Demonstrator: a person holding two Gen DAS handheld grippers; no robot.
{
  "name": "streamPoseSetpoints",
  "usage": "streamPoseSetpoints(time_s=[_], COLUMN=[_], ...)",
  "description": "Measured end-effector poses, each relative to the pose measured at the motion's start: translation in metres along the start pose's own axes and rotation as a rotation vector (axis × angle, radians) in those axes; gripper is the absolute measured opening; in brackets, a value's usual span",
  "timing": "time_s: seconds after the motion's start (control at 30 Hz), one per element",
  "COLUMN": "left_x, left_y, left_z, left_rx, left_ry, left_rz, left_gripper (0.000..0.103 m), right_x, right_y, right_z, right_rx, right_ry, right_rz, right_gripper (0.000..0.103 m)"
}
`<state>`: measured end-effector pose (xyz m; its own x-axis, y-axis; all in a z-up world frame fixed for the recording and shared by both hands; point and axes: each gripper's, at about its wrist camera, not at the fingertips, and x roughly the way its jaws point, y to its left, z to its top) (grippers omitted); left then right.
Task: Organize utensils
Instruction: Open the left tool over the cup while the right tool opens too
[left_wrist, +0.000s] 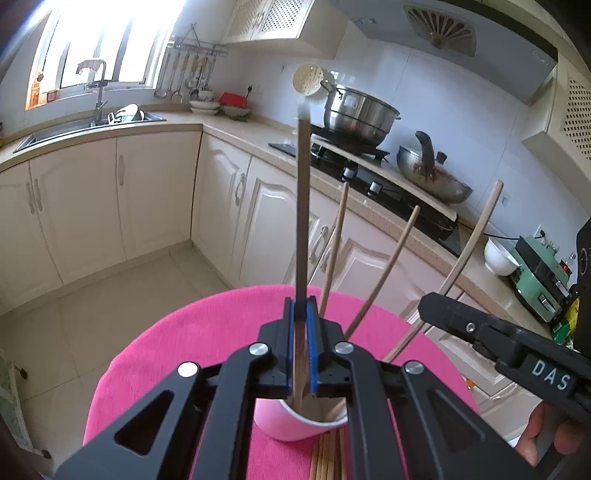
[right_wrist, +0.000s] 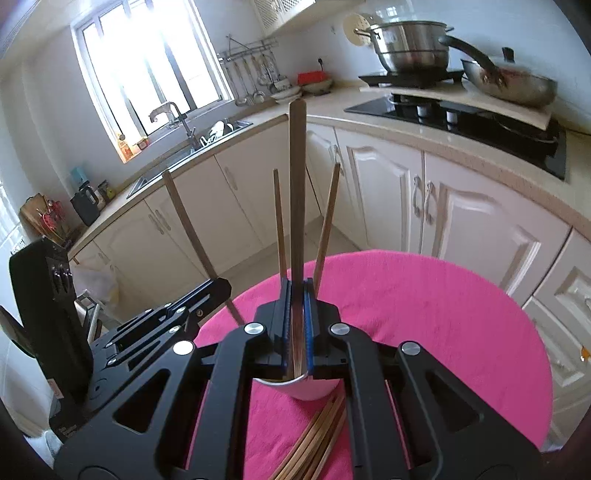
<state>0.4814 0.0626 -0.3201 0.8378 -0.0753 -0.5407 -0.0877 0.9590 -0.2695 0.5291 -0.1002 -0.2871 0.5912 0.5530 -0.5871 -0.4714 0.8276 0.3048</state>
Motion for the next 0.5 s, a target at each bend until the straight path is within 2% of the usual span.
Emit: streamPoseSetpoints(time_s=[0.03, 0.1, 0.5], left_x=[0.000, -0.003, -0.018], left_y=[0.000, 0.001, 0.007], left_z=[0.000, -0.001, -0.004], left_rx=[-0.002, -0.006, 0.003], left_ry=[0.009, 0.028, 0.091], left_rz=[0.000, 0.001, 0.053], left_gripper=[0.008, 0.021, 0.031], right_x=[0.001, 0.003, 0.014], right_y=[0.001, 0.002, 0.010], right_z=[-0.001, -0.002, -0.017], right_rx=[-0.002, 0.000, 0.028], right_ry=[0.006, 0.022, 0.090], right_rz=[-0.003, -0.007, -0.038], right_gripper=[0.007, 0.007, 0.007])
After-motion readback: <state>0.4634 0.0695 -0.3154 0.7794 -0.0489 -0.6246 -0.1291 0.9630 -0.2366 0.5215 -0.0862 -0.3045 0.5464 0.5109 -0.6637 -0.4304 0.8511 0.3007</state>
